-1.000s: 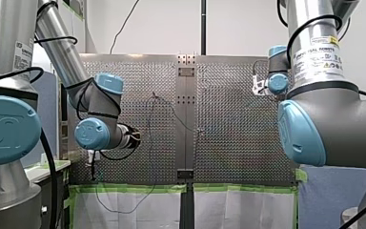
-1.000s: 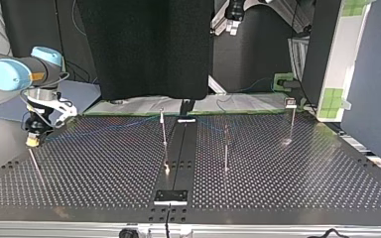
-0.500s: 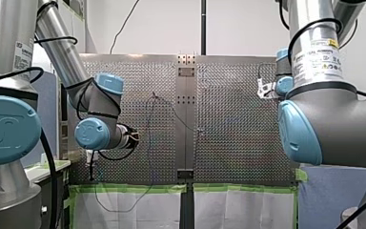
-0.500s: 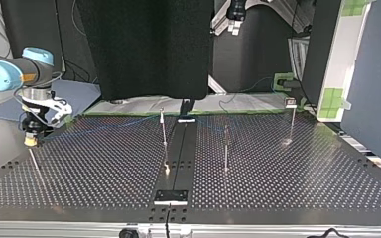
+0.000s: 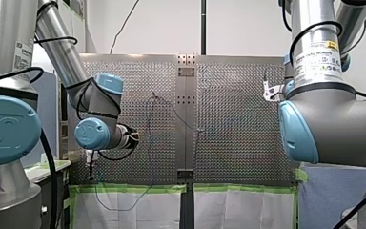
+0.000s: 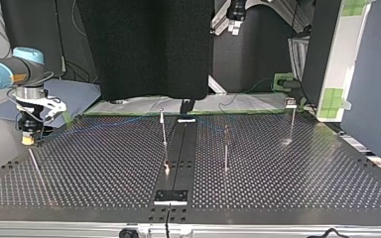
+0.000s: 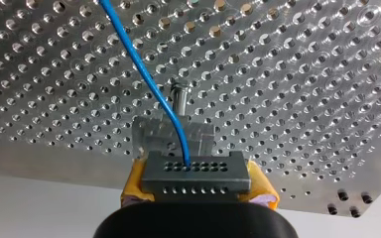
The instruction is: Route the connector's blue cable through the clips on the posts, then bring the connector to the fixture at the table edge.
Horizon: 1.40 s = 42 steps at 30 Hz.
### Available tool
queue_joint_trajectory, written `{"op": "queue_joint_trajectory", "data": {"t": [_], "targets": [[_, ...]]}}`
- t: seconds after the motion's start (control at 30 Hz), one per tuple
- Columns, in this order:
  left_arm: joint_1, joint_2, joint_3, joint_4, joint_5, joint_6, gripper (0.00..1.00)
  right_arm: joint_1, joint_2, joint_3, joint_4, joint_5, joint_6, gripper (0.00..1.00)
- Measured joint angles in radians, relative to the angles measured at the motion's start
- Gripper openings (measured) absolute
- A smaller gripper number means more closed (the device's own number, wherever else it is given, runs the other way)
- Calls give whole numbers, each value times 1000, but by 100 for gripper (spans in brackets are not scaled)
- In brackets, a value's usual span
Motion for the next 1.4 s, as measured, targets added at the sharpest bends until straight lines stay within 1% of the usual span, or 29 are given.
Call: {"op": "queue_joint_trajectory", "data": {"t": [0.1, 0.23, 0.37, 0.67, 0.7, 0.8, 0.93, 0.97, 1.13, 1.23, 1.3, 1.4], "targets": [[0, 0, 0, -2, 0, 0, 98, -9, 3, 0, 1, -24, -1, 0], [0, 0, 0, -2, -1, 1, 98, -22, 18, 0, 5, -58, -4, 0], [0, 0, 0, -3, -1, 2, 98, -30, 26, 0, 7, -87, -8, 0], [0, 0, 0, -4, -1, 7, 98, -48, 28, -6, -1, -157, -3, 0], [1, 0, 0, -4, -1, 7, 98, -50, 28, -7, -3, -163, 0, 0], [1, 0, 1, -5, -1, 9, 98, -58, 28, -8, -11, -187, 16, 0], [2, -1, 1, -5, -1, 11, 98, -69, 29, -8, -23, -214, 41, 0], [3, -1, 2, -5, -1, 11, 98, -72, 29, -8, -29, -223, 50, 0], [3, -1, 2, -6, -1, 11, 98, -79, 32, -7, -41, -261, 86, 0], [3, -1, 2, -6, -1, 11, 98, -81, 44, -6, -43, -283, 104, 0], [3, -1, 2, -6, -1, 11, 98, -81, 55, -6, -43, -295, 110, 0], [3, -1, 2, -6, -1, 12, 98, -82, 66, -6, -41, -318, 110, 0]]}}
